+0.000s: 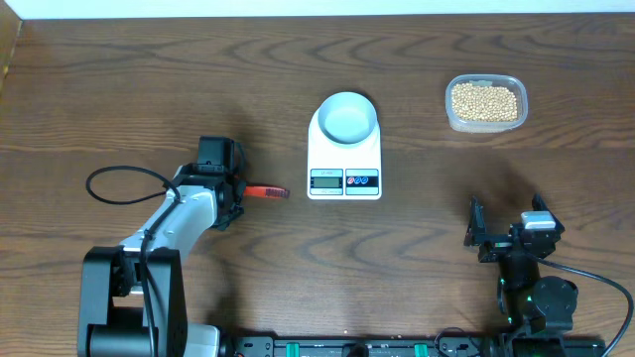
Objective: Scoop item into bowl and weigh 50g on scale
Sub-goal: 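Lower the left gripper and grasp the red scoop's bowl rim, then lift the red scoop with the left gripper toward the scale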
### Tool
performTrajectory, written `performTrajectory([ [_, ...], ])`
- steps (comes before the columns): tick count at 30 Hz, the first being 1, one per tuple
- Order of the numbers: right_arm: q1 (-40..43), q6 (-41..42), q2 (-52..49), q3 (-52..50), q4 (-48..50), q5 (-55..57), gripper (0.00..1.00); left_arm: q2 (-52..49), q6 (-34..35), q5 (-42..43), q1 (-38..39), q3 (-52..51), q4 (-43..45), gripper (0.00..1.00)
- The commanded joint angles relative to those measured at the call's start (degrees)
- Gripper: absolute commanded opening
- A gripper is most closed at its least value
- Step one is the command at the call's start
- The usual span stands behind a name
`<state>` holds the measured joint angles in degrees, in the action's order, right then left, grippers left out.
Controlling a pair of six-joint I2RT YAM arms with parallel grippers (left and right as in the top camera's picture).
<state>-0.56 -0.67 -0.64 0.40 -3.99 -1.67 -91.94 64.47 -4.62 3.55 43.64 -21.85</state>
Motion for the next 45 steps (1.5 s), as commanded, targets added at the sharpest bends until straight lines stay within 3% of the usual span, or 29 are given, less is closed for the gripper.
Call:
performTrajectory([
  [1,-0.2,-0.5,0.3,-0.1,-0.2,-0.2,0.99,-0.5,-1.8,-1.0,0.1,-1.0,-0.1,0.07],
  [15,-0.2,-0.5,0.3,-0.1,-0.2,-0.2,0.99,-0.4,-2.5,-1.6,0.1,-0.9,0.4,0.07],
  [19,-0.2,-0.5,0.3,-0.1,-0.2,-0.2,0.99,0.9,-5.4,-1.6,0.1,-0.9,0.3,0.07],
  [35,-0.2,-0.5,0.3,-0.1,-0.2,-0.2,0.99,18.5,-12.0,-1.8,0.0,-0.6,0.1,0.07],
  [45,-0.2,-0.5,0.3,-0.1,-0.2,-0.2,0.99,26.3,-11.6,2.4,0.0,2.4,-1.2,0.07],
])
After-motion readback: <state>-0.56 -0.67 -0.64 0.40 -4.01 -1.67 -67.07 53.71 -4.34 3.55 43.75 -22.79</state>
